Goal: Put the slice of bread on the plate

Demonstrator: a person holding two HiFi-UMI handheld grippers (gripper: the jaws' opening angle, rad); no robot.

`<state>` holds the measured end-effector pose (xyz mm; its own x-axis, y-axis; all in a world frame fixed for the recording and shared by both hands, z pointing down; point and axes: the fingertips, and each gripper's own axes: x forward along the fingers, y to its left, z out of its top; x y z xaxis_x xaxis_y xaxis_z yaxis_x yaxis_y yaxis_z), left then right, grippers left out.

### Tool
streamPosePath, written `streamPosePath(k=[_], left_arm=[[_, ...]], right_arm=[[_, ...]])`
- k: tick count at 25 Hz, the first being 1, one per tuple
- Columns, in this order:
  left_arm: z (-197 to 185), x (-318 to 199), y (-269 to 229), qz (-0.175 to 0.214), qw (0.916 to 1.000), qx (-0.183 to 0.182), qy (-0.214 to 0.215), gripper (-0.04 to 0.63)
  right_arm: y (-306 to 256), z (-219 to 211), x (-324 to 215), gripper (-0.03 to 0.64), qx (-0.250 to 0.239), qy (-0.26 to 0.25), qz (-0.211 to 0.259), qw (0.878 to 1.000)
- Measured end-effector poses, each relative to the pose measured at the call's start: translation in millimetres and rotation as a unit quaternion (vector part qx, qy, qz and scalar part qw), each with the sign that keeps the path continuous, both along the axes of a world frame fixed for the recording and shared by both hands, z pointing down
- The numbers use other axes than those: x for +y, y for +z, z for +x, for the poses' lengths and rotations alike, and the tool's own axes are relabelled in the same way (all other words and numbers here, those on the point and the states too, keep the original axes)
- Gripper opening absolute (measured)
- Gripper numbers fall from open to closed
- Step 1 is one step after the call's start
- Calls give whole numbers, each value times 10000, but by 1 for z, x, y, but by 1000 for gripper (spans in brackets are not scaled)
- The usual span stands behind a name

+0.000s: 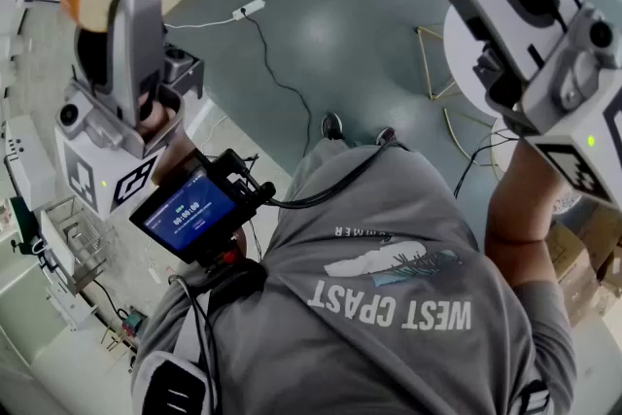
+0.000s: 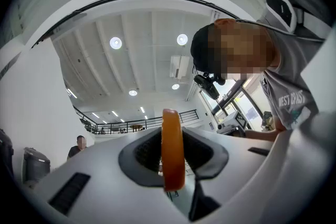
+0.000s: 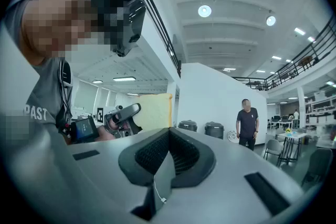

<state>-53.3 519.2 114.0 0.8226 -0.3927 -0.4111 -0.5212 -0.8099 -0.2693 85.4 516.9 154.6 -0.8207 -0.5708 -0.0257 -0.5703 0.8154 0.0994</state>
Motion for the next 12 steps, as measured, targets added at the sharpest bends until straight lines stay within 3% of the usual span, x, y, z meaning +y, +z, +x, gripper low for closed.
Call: streamPosePath(k=[12], left_arm=[[-3, 0, 13, -159, 9997, 95, 178, 97]], right_arm=[[6, 2, 3, 5, -21, 165, 40, 9999]])
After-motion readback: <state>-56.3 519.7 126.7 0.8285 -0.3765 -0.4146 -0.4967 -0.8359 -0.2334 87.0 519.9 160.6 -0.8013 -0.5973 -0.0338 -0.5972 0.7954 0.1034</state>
